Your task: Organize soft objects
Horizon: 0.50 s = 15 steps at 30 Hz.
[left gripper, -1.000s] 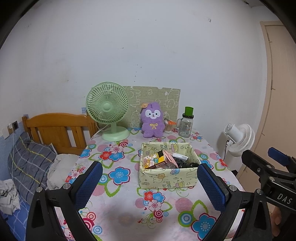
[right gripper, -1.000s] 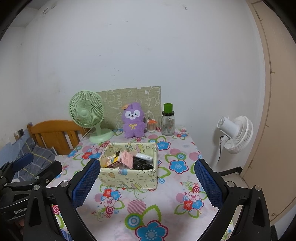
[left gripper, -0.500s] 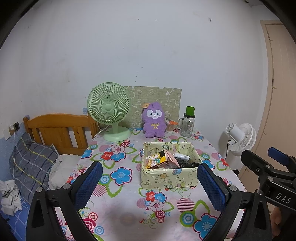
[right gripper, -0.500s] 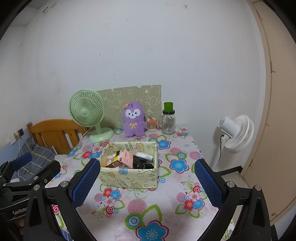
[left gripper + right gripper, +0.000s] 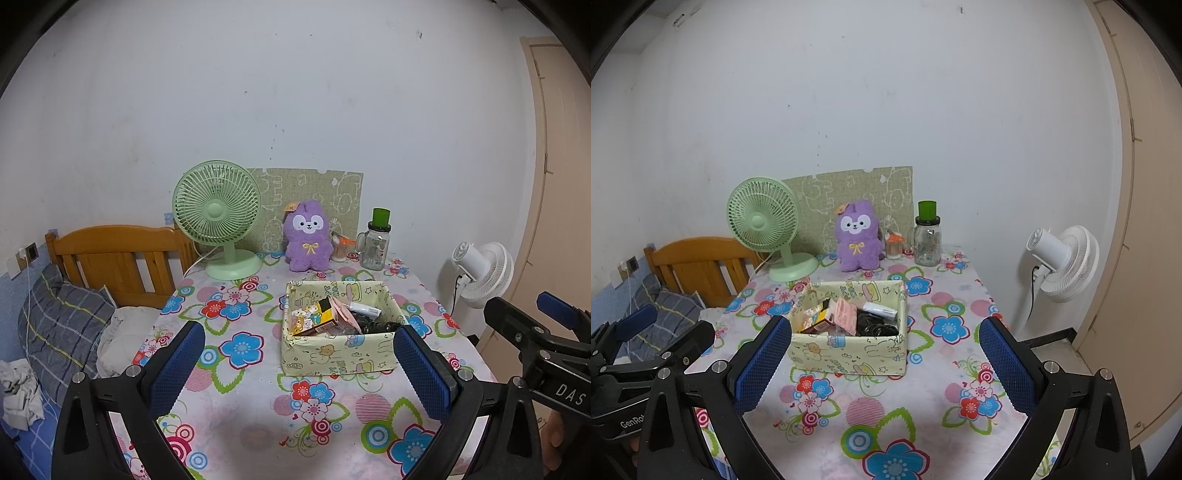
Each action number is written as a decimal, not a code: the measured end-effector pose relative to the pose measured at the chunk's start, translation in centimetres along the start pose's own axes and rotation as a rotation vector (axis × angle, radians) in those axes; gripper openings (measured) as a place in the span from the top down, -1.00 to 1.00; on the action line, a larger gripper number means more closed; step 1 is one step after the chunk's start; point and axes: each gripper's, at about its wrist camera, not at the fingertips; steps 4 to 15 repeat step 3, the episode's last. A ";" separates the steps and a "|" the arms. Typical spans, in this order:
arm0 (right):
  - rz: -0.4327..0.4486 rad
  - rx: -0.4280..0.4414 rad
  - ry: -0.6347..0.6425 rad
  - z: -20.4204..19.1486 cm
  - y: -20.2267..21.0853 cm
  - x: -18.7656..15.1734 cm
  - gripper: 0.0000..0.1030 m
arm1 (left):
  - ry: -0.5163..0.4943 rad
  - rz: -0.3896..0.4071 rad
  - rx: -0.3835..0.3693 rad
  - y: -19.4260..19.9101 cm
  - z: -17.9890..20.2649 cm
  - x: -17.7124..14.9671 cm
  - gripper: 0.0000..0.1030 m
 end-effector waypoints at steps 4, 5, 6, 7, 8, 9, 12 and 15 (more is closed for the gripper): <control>0.000 -0.001 0.000 0.0 -0.1 -0.1 -0.99 | 0.000 0.001 0.000 -0.1 0.0 0.0 -0.99; 0.000 -0.001 0.000 0.0 -0.1 -0.1 -0.99 | 0.000 0.001 0.000 -0.1 0.0 0.0 -0.99; 0.000 -0.001 0.000 0.0 -0.1 -0.1 -0.99 | 0.000 0.001 0.000 -0.1 0.0 0.0 -0.99; 0.000 -0.001 0.000 0.0 -0.1 -0.1 -0.99 | 0.000 0.001 0.000 -0.1 0.0 0.0 -0.99; 0.000 -0.001 0.000 0.0 -0.1 -0.1 -0.99 | 0.000 0.001 0.000 -0.1 0.0 0.0 -0.99; 0.000 -0.001 0.000 0.0 -0.1 -0.1 -0.99 | 0.000 0.001 0.000 -0.1 0.0 0.0 -0.99; 0.000 -0.001 0.000 0.0 -0.1 -0.1 -0.99 | 0.000 0.001 0.000 -0.1 0.0 0.0 -0.99; 0.000 -0.001 0.000 0.0 -0.1 -0.1 -0.99 | 0.000 0.001 0.000 -0.1 0.0 0.0 -0.99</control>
Point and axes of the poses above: each gripper's, at about its wrist camera, not at the fingertips, and y roughly against the way its jaws point, z to its right, x to its top, and after that the axes turned 6 degrees about -z, right-handed
